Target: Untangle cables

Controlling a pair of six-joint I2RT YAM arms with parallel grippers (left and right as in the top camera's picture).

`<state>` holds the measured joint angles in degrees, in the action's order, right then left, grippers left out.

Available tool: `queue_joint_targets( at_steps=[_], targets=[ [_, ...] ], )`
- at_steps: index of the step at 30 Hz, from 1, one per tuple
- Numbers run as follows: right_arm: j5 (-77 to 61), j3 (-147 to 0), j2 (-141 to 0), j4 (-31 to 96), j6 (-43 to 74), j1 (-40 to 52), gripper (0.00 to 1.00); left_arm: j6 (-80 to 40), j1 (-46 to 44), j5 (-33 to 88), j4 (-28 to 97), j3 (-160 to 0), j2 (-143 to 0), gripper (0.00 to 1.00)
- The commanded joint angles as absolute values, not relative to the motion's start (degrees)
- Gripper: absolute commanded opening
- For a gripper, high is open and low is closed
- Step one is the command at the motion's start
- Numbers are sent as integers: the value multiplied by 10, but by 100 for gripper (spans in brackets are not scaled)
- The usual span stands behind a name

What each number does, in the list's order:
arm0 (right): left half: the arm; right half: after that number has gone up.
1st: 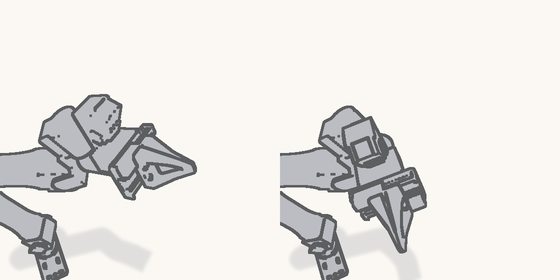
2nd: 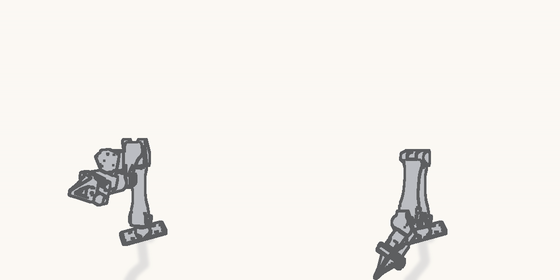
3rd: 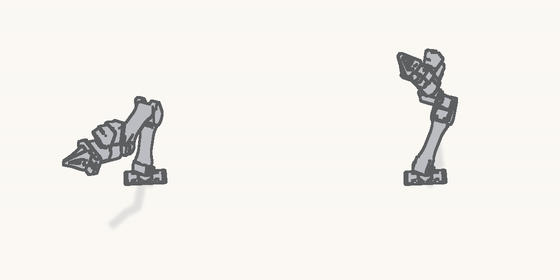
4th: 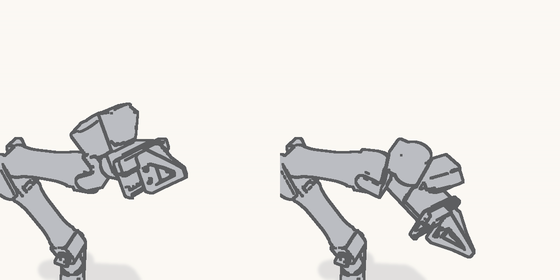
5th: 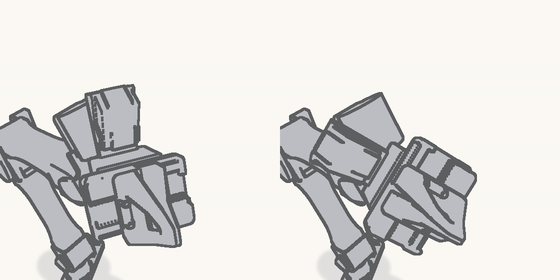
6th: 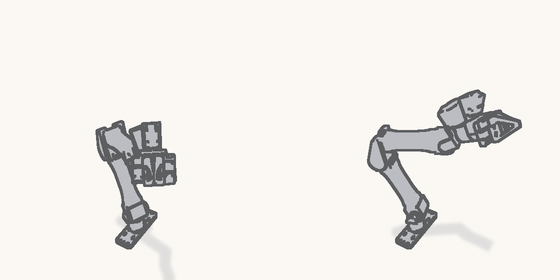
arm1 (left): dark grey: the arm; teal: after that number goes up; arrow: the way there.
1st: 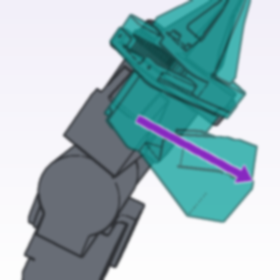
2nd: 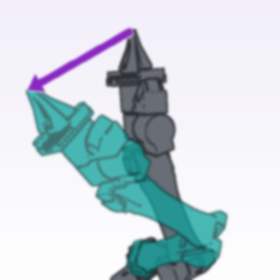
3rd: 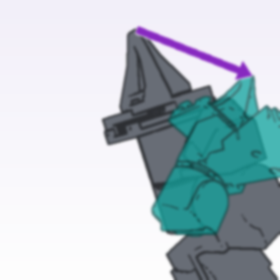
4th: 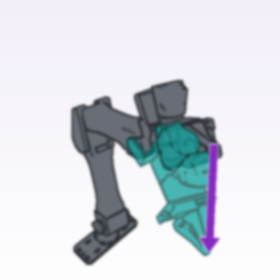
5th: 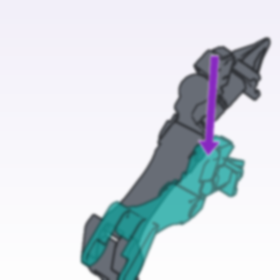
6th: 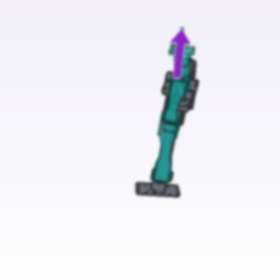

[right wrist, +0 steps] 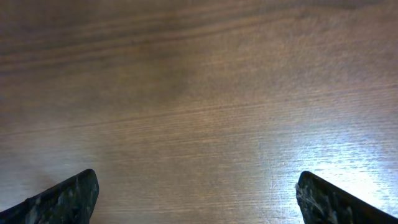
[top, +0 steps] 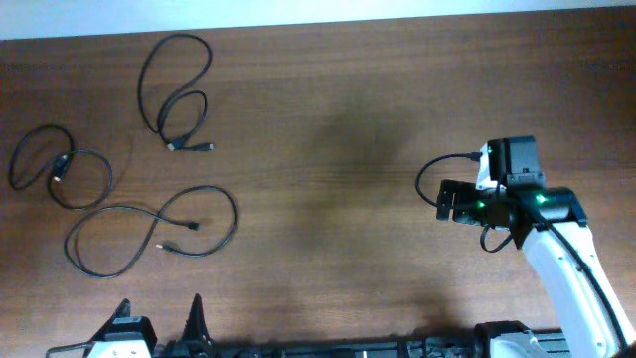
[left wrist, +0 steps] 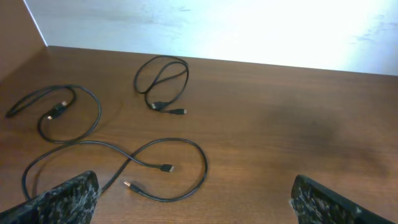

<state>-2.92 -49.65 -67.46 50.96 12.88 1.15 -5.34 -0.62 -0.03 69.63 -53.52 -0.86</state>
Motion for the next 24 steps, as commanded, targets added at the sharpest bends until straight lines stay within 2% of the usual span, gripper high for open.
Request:
queue_joint_targets(
  at_steps=[1,10,14,18,24],
  targets=[
    [-30,-497,-627,510,124,7,100,-44,-34,-3,695,-536,-3,99],
    [-30,-497,-483,510,124,7,100,-44,-45,-3,694,-536,-3,99],
    [-30,-497,-432,510,124,7,100,-44,-45,-26,647,-527,-3,99],
    [-30,-497,-347,510,124,7,100,-44,-45,-23,525,-450,-3,99],
    [-30,-497,-322,510,124,7,100,-44,-45,-24,275,-256,-4,99]
  ],
)
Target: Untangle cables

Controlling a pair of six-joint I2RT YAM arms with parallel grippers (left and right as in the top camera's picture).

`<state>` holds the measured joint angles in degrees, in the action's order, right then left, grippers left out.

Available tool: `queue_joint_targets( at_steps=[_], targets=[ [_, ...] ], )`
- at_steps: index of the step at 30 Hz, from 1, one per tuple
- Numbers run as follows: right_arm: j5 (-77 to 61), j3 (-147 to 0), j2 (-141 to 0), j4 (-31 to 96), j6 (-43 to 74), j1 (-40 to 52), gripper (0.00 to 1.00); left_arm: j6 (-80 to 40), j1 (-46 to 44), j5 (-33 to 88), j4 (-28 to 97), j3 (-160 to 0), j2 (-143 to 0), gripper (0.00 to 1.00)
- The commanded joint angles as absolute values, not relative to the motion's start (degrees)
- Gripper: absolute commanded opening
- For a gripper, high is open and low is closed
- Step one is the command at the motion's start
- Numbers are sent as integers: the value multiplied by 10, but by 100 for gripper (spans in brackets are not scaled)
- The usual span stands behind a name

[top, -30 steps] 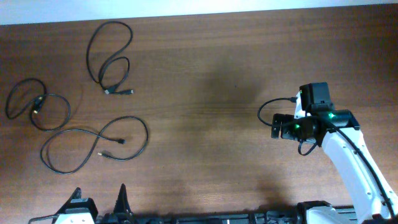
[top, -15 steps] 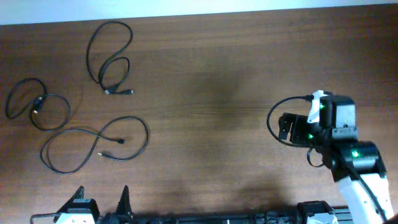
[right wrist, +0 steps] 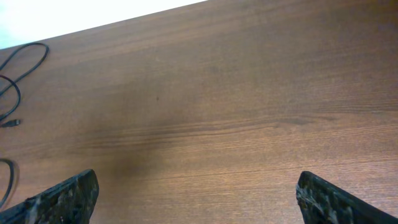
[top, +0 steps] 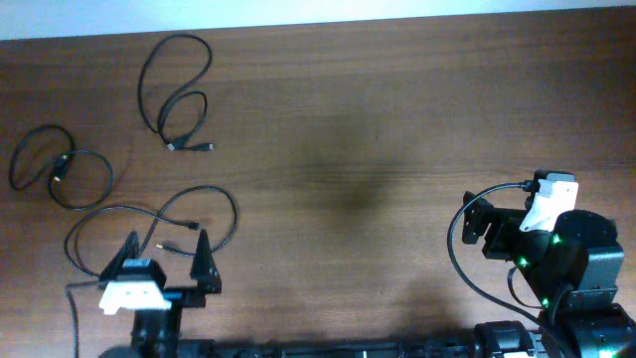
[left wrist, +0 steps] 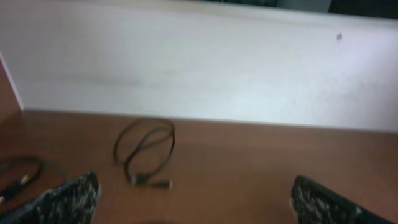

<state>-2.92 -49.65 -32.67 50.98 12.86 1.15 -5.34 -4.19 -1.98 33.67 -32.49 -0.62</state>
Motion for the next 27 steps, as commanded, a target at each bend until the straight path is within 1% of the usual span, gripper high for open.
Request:
queue_joint_targets(
  at_steps=[1,4,7,14,20,27],
  targets=[
    [-30,-497,-321,510,124,7,100,-44,-45,-23,240,-222,-4,99],
    [-30,-497,-304,510,124,7,100,-44,-45,-20,137,-125,-4,99],
    [-30,-497,-286,510,124,7,100,-44,-45,9,74,-73,-4,99],
    [-30,-497,-242,511,124,7,100,-44,-45,8,71,-23,-4,99],
    [-30,-497,-187,513,124,7,100,-44,-45,8,81,-22,-4,99],
    [-30,-497,-173,513,124,7,100,-44,-45,8,81,-22,-4,99]
  ],
)
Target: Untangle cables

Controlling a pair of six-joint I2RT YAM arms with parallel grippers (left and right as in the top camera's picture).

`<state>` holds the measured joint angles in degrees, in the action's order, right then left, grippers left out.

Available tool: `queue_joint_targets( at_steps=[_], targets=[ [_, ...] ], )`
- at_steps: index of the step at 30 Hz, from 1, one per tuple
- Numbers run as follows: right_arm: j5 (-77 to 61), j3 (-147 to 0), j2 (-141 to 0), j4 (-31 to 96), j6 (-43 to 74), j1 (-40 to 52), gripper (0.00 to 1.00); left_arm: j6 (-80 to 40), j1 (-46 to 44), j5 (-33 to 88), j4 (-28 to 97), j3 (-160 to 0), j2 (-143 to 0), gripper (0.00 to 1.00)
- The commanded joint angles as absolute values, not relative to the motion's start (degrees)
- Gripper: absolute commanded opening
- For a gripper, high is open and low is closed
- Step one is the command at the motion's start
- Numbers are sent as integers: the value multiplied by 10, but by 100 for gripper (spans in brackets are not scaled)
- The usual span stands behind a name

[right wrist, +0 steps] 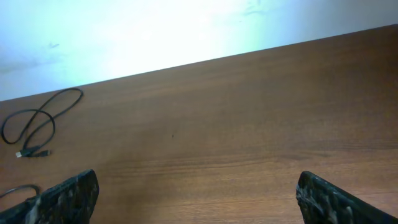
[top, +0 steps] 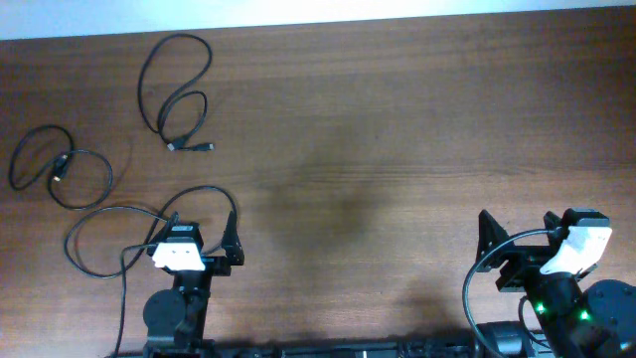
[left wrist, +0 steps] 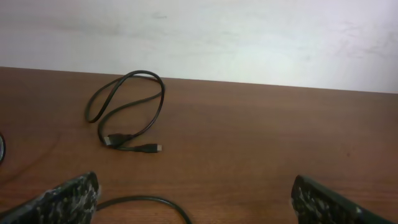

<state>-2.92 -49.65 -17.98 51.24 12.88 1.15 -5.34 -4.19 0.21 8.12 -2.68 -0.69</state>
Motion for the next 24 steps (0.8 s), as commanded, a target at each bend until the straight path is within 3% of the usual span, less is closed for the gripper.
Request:
queue_joint_targets(
  at_steps=[1,14,20,24],
  targets=[
    [-30,-497,-173,513,124,7,100,-44,-45,8,81,-22,-4,99],
    [-30,-497,-96,526,124,7,100,-44,-45,8,81,-22,-4,99],
    [-17,-497,-48,608,124,7,100,-44,-45,8,81,-22,-4,99],
    [20,-471,-31,576,122,7,100,-44,-45,8,81,-22,-4,99]
  ],
)
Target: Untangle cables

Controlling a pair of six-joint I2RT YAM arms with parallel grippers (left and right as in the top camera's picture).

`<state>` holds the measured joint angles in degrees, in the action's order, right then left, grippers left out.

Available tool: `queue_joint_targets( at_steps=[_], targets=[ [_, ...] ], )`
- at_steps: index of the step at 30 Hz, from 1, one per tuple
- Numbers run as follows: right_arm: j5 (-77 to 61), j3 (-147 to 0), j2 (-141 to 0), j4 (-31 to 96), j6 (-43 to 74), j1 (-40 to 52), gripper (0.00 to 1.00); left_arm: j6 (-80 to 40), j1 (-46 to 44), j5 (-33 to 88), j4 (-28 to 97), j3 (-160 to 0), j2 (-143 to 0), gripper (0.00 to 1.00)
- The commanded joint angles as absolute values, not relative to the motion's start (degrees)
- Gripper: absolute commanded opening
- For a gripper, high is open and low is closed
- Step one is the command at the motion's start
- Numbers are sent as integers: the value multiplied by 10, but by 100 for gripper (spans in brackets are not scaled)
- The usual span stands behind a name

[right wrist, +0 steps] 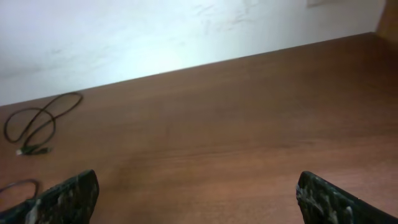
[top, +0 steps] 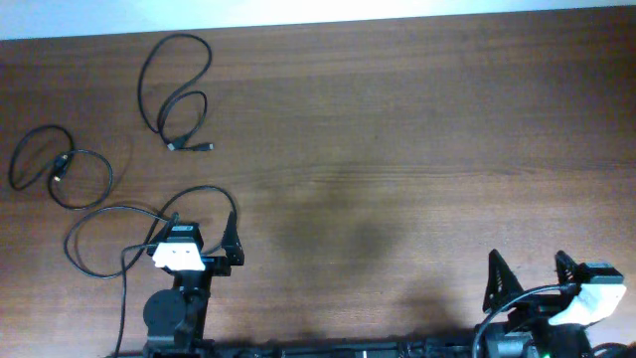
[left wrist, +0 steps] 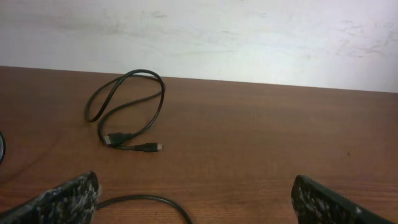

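Three black cables lie apart on the left of the brown table: one at the back (top: 191, 147), one at the far left (top: 62, 164), one nearest the front (top: 109, 208). My left gripper (top: 202, 231) stands open at the right end of the front cable, touching nothing. The left wrist view shows the back cable (left wrist: 118, 138) ahead and an arc of the front cable (left wrist: 149, 198) between the fingertips (left wrist: 62, 199). Open and empty at the front right edge is my right gripper (top: 528, 267); its wrist view shows the back cable (right wrist: 31, 150) far off.
A white wall (left wrist: 249, 37) rises behind the table's far edge. The table (top: 417, 139) is bare brown wood across its middle and right. The arm bases sit along the front edge.
My right gripper has drawn back further to the very front edge at the right. The left gripper and all three cables have stayed put.
At first my right gripper hung open over the right middle of the table and the left sat at the front edge. Then the left stood by the front cable and shifted slightly right. The right stood nearer the front each time. The cables never moved.
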<state>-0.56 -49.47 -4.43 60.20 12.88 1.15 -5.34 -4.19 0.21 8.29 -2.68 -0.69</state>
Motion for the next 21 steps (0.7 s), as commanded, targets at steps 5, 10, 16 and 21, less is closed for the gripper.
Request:
queue_joint_targets(
  at_steps=[5,10,16,21],
  targets=[
    [-27,-313,-2,370,122,7,100,-44,-45,8,81,-22,-4,99],
    [-63,-184,-2,202,122,7,100,-44,-45,8,82,-22,-4,99],
    [-69,-121,-2,133,117,4,100,-44,-45,8,81,-22,-4,99],
    [-69,-66,-2,69,118,3,100,-44,-45,8,82,-22,-4,99]
  ],
)
